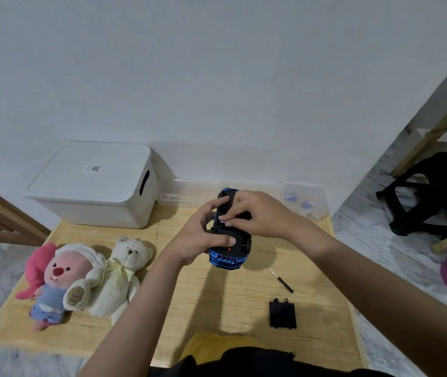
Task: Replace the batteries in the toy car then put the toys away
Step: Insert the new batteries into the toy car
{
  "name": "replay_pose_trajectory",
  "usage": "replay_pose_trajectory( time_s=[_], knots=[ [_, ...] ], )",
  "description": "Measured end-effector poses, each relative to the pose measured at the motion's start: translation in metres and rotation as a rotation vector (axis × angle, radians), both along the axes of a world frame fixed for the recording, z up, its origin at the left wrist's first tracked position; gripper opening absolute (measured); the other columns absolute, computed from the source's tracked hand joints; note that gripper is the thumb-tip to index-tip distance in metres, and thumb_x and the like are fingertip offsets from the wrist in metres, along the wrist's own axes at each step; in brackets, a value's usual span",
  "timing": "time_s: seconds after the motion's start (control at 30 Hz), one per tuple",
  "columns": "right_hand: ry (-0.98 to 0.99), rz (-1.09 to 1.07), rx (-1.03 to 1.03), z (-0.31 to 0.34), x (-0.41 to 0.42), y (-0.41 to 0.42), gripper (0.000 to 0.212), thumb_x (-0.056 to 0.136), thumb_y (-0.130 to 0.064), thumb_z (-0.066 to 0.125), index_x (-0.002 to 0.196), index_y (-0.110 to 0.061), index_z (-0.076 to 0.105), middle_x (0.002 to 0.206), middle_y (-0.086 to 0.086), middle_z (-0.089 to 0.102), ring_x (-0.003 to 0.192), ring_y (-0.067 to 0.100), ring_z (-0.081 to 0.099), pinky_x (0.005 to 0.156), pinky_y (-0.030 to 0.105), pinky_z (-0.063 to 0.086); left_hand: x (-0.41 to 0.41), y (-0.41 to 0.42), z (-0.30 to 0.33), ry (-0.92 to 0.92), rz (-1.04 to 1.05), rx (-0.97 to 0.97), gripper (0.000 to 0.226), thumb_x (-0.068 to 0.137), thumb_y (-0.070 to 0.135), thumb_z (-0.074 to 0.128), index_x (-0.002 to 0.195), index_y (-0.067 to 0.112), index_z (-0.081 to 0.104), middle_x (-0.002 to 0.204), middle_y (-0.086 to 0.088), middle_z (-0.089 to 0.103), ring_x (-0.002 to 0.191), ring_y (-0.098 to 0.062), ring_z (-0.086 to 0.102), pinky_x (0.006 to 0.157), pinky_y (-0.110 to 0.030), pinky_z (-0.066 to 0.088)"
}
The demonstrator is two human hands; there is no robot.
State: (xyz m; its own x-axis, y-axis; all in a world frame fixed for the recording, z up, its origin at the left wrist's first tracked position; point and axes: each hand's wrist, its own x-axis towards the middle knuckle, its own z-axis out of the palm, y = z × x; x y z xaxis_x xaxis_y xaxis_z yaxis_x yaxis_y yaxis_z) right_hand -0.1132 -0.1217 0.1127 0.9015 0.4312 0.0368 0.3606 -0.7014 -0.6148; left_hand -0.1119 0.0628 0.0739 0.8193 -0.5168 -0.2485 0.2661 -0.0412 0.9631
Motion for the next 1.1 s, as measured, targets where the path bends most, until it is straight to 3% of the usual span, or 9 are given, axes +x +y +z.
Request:
replay_pose_trajectory(
  time_s=[0.07,0.13,0.27,0.37,0.47,0.6,0.8,0.93,1.1],
  knots=[
    [0.013,-0.022,0.086,0.005,0.003,-0.003,0.011,0.082,-0.021,0.072,0.091,-0.021,0.077,0.081,0.0,0.063,0.075,0.013,0.057,0.069,0.032,0.047,0.0,-0.002,0.004,-0.032,-0.005,-0.019,0.089,0.057,0.002,0.079,0.132,0.037,0.047,0.131,-0.013,0.051,0.1,-0.028,0.065,0.089,-0.054,0.053],
    [0.024,-0.139,0.32,0.01,0.004,-0.003,0.007,0.082,-0.019,0.072,0.079,-0.016,0.076,0.069,-0.001,0.066,0.062,0.013,0.057,0.06,0.029,0.046,-0.001,-0.005,0.007,-0.077,0.0,-0.04,0.087,0.061,-0.003,0.076,0.134,0.031,0.044,0.13,-0.014,0.05,0.101,-0.025,0.064,0.088,-0.048,0.055],
    [0.077,-0.482,0.864,0.018,0.009,-0.001,0.036,0.091,-0.029,0.06,0.058,-0.015,0.066,0.043,0.001,0.051,0.027,0.012,0.036,0.035,0.019,0.03,-0.006,-0.01,0.008,-0.105,-0.008,-0.038,0.087,0.064,-0.01,0.076,0.135,0.029,0.043,0.129,-0.011,0.051,0.095,-0.021,0.067,0.085,-0.045,0.056],
    [0.259,-0.657,1.338,0.024,0.015,0.0,0.05,0.093,-0.032,0.055,0.048,-0.013,0.056,0.038,0.002,0.037,0.027,0.013,0.026,0.037,0.016,0.021,-0.011,-0.015,0.005,-0.107,-0.029,-0.031,0.087,0.067,-0.014,0.075,0.135,0.03,0.044,0.131,-0.011,0.049,0.096,-0.022,0.067,0.086,-0.046,0.056],
    [0.246,-0.725,1.476,0.019,0.014,0.003,0.054,0.095,-0.033,0.051,0.045,-0.014,0.049,0.037,-0.001,0.028,0.029,0.013,0.023,0.039,0.017,0.019,-0.016,-0.022,0.005,-0.09,-0.017,-0.047,0.087,0.062,-0.006,0.077,0.134,0.032,0.045,0.129,-0.011,0.05,0.096,-0.024,0.067,0.087,-0.047,0.055],
    [0.096,-0.722,1.416,0.007,0.006,0.007,0.055,0.097,-0.031,0.049,0.044,-0.014,0.044,0.037,-0.001,0.025,0.029,0.014,0.024,0.039,0.018,0.022,-0.02,-0.027,0.006,-0.074,0.017,-0.067,0.087,0.06,-0.004,0.076,0.134,0.03,0.045,0.128,-0.013,0.052,0.092,-0.022,0.068,0.084,-0.045,0.057],
    [-0.182,-0.702,1.083,-0.001,0.001,0.01,0.055,0.093,-0.037,0.046,0.05,-0.005,0.038,0.038,0.001,0.03,0.033,0.018,0.03,0.041,0.026,0.025,-0.023,-0.033,0.005,-0.06,0.033,-0.096,0.086,0.061,-0.002,0.076,0.135,0.028,0.044,0.129,-0.016,0.05,0.088,-0.02,0.069,0.076,-0.037,0.058],
    [-0.407,-0.726,0.729,-0.003,-0.002,0.008,0.059,0.093,-0.039,0.045,0.055,0.006,0.039,0.047,0.023,0.035,0.047,0.032,0.034,0.047,0.034,0.027,-0.024,-0.032,0.003,-0.047,0.057,-0.107,0.086,0.061,-0.001,0.077,0.135,0.028,0.044,0.129,-0.015,0.05,0.089,-0.017,0.07,0.075,-0.034,0.057],
    [-0.421,-0.747,0.43,-0.009,-0.002,0.006,0.052,0.093,-0.04,0.044,0.054,-0.008,0.033,0.045,0.0,0.027,0.045,0.016,0.028,0.046,0.034,0.026,-0.028,-0.031,0.002,-0.039,0.086,-0.087,0.085,0.06,0.002,0.077,0.134,0.03,0.045,0.125,-0.011,0.052,0.09,-0.015,0.07,0.074,-0.033,0.057]
  ],
)
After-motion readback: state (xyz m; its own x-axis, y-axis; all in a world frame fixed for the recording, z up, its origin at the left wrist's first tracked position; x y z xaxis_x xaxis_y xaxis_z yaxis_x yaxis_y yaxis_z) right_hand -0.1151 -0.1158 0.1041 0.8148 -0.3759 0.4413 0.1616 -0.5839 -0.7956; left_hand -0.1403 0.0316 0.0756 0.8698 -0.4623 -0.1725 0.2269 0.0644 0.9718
